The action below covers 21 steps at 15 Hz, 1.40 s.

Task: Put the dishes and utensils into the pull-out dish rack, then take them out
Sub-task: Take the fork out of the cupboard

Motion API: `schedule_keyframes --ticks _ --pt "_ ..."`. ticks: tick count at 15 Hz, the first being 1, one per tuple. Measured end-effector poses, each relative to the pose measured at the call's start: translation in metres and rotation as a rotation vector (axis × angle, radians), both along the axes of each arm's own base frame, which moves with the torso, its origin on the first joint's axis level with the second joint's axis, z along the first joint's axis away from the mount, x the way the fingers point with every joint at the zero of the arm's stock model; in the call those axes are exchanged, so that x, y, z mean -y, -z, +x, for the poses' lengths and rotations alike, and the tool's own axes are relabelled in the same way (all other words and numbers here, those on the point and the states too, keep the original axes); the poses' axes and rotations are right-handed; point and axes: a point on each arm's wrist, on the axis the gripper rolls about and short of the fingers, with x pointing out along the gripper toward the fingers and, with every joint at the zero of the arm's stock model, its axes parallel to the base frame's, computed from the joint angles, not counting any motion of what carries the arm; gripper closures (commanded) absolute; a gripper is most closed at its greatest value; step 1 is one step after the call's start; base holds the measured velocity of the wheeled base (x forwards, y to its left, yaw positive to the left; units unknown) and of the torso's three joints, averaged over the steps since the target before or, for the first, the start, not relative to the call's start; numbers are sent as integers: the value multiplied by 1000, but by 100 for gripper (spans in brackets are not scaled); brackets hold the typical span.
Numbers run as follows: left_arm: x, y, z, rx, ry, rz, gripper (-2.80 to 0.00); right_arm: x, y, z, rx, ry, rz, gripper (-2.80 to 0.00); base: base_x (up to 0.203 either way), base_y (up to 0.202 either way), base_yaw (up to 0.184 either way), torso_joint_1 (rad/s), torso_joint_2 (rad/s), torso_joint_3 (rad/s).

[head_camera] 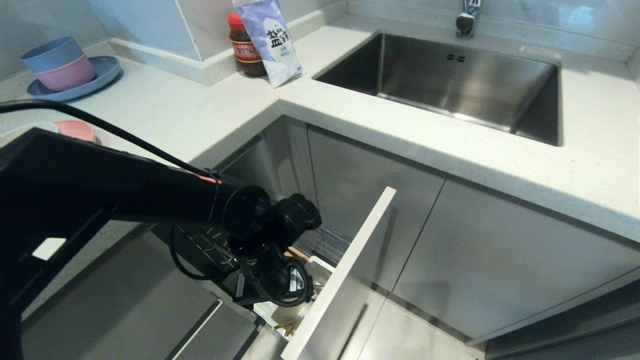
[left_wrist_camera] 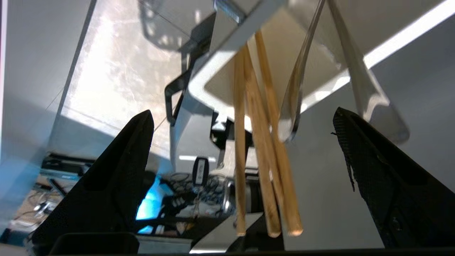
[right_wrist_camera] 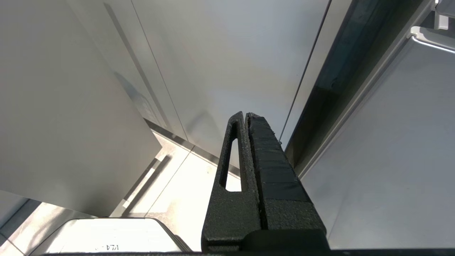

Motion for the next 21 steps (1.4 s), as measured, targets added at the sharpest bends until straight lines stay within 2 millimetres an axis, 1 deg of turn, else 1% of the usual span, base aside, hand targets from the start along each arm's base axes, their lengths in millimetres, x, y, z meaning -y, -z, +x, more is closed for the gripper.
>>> schedule_keyframes --ticks 8,9,21 --pt "-2 0 2 14 -14 11 -280 0 0 0 0 0 0 0 0 0 0 0 0 0" --pt "-2 0 3 12 -15 11 0 0 0 0 0 0 0 0 0 0 0 0 0 0" --pt "5 6 2 -4 1 -3 0 0 0 0 0 0 0 0 0 0 0 0 0 0"
